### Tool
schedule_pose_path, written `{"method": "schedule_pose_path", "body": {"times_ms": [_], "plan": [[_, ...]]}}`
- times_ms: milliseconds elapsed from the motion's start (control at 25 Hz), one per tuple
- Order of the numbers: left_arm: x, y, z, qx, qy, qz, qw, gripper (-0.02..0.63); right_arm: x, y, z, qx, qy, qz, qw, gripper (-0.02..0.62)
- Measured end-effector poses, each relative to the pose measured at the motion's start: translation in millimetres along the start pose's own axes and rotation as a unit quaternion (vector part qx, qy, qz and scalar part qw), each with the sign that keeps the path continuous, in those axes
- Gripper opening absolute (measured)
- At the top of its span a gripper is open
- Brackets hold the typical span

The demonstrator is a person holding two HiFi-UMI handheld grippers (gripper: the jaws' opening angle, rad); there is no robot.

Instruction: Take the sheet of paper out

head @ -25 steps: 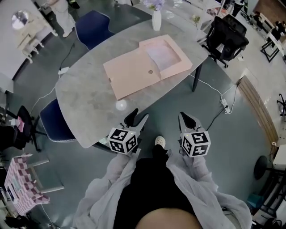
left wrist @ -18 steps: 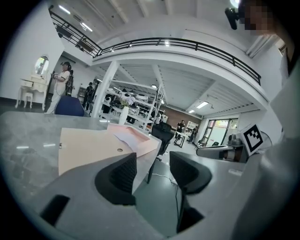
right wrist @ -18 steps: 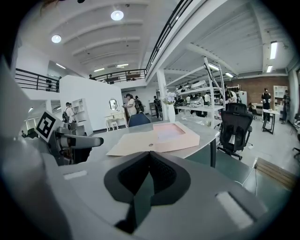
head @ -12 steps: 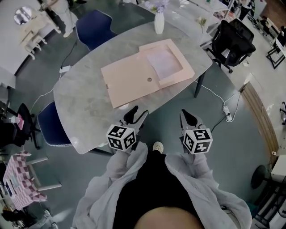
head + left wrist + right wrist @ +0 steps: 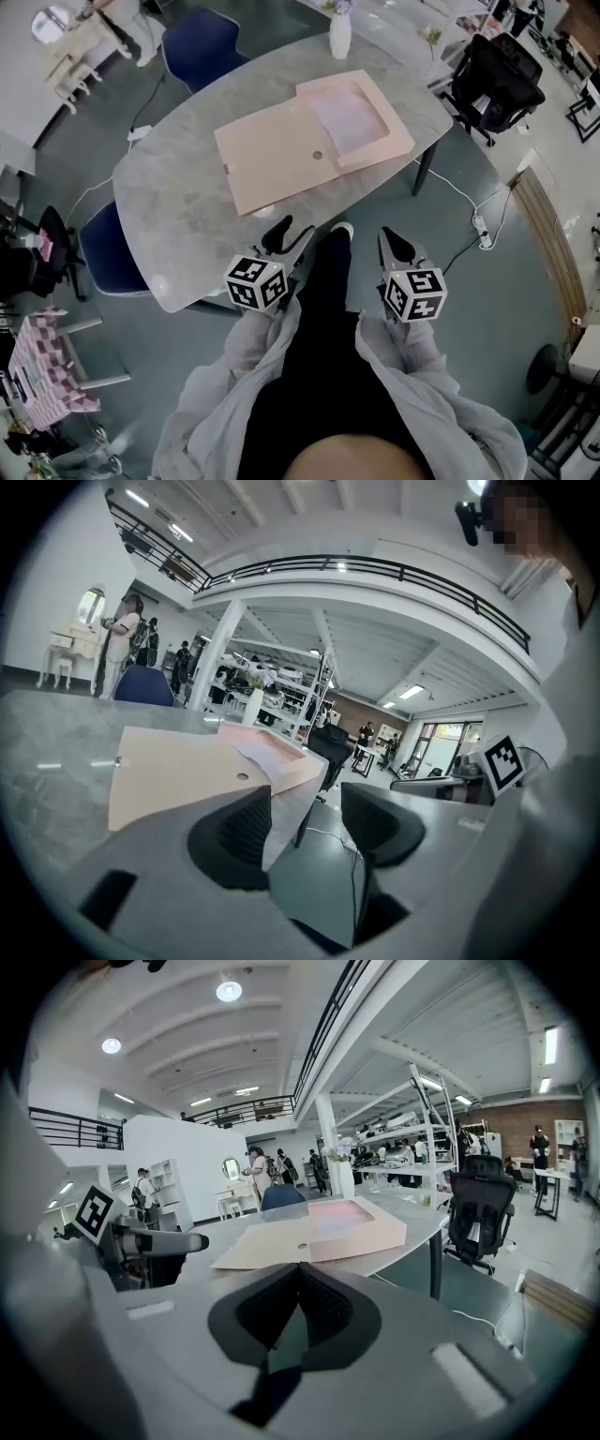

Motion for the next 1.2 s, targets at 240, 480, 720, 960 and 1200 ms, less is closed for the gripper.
{"method": "schedule_pose_path", "body": {"times_ms": [240,480,720,960,1200], "plan": [[-18,-5,2,0.025,-0.002,0.011,0.9996,0.23,-9,-1,-17,-0.005,0.002,0.008,1.0,0.008],[-64,10,8,0.075,0.0,0.015,0.9971,0.232,-27,20,-56,-0.011,0.002,0.01,1.0,0.008],[-121,30,13,0.096,0.003,0.031,0.9949,0.232,-56,47,-101,-0.015,0.01,0.027,0.999,0.008],[-171,53,23,0.125,-0.006,0.049,0.991,0.232,-88,79,-135,-0.009,0.026,0.041,0.999,0.008],[-217,67,36,0.151,-0.02,0.078,0.9852,0.232,-112,101,-160,-0.011,0.034,0.053,0.998,0.008]]}}
Point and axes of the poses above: the fingertips, and each gripper's own axes: x backward along the fingers, z to its left, y out of its top, the point moved 10 cm from there along x, backward along the fingers, and after that the axes turned 15 degrees about y, right-handed, at the moved point
